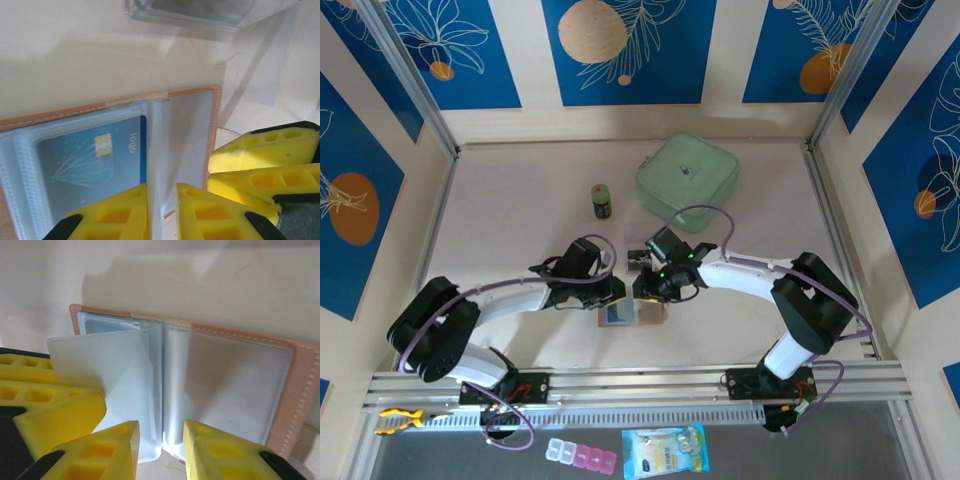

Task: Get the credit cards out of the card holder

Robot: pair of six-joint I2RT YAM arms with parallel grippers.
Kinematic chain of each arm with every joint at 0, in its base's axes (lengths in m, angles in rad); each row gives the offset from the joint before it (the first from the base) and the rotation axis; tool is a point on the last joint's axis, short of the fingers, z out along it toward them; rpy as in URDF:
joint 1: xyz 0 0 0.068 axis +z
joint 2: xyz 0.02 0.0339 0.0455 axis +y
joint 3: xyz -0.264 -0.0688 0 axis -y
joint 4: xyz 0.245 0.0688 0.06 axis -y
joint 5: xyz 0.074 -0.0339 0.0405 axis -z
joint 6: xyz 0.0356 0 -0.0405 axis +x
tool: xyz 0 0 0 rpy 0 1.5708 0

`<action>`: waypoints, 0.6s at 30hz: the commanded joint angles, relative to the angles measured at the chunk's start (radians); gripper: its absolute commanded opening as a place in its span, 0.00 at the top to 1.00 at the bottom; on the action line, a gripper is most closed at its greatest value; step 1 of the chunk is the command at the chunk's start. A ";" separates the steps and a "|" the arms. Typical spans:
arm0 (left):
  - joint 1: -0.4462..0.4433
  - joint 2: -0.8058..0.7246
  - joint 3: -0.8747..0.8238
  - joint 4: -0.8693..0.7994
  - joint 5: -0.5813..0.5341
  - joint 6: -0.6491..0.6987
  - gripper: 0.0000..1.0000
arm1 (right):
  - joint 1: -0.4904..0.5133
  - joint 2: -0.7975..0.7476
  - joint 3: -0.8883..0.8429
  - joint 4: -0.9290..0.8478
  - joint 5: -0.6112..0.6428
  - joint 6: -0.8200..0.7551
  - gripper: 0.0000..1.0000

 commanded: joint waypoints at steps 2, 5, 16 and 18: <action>-0.022 0.041 0.058 -0.032 0.016 -0.001 0.81 | -0.030 -0.057 -0.042 -0.024 -0.006 -0.023 0.69; -0.031 0.068 0.084 -0.037 0.016 -0.001 0.81 | -0.049 -0.087 -0.063 -0.022 -0.010 -0.028 0.69; -0.068 0.159 0.171 -0.049 0.020 -0.001 0.77 | -0.100 -0.174 -0.118 -0.022 -0.027 -0.035 0.69; -0.075 0.174 0.185 -0.049 0.021 -0.003 0.73 | -0.106 -0.187 -0.124 -0.023 -0.030 -0.036 0.69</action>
